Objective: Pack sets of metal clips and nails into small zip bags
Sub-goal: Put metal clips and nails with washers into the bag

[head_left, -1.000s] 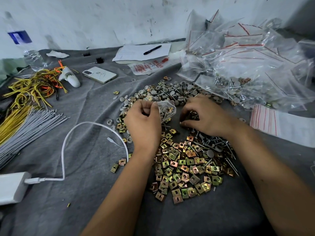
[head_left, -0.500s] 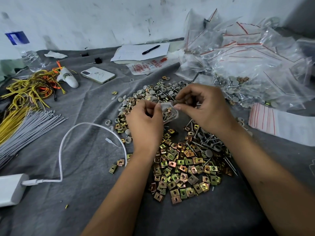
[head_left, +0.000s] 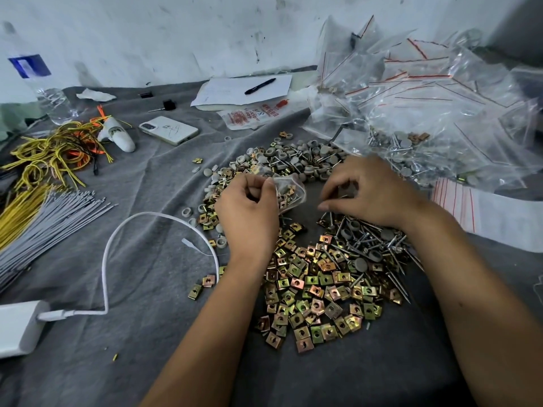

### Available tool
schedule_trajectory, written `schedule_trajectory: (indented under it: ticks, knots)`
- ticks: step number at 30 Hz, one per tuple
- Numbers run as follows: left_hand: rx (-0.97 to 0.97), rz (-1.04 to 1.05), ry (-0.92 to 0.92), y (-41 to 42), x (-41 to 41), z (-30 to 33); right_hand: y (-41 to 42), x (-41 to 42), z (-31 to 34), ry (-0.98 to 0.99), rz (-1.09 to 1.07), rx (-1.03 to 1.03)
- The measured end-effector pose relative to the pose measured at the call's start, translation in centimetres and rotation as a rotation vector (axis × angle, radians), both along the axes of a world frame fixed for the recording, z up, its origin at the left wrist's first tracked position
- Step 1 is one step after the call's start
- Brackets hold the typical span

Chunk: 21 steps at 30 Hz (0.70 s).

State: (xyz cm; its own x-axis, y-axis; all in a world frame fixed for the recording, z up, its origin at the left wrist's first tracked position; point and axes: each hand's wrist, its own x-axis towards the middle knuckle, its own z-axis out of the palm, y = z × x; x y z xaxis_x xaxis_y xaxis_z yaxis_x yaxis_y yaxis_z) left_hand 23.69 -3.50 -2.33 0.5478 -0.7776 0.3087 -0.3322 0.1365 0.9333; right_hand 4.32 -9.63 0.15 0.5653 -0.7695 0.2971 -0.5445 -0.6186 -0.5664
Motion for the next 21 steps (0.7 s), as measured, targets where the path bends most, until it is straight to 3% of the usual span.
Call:
schedule_trajectory:
  ticks: [6, 15, 17, 21]
  knots:
    - [0.004, -0.009, -0.004, 0.1, 0.2, 0.0, 0.1, -0.6, 0.1, 0.203, -0.014, 0.225]
    - [-0.010, 0.003, -0.016, 0.0, 0.1, -0.2, 0.7, 2.4, -0.2, 0.386, 0.008, 0.059]
    - [-0.015, 0.010, -0.010, 0.0, 0.1, -0.2, 0.8, 2.5, -0.3, 0.320, 0.011, 0.046]
    - [-0.021, 0.011, 0.004, -0.1, 0.1, -0.2, 1.0, 2.6, -0.4, -0.072, -0.064, -0.004]
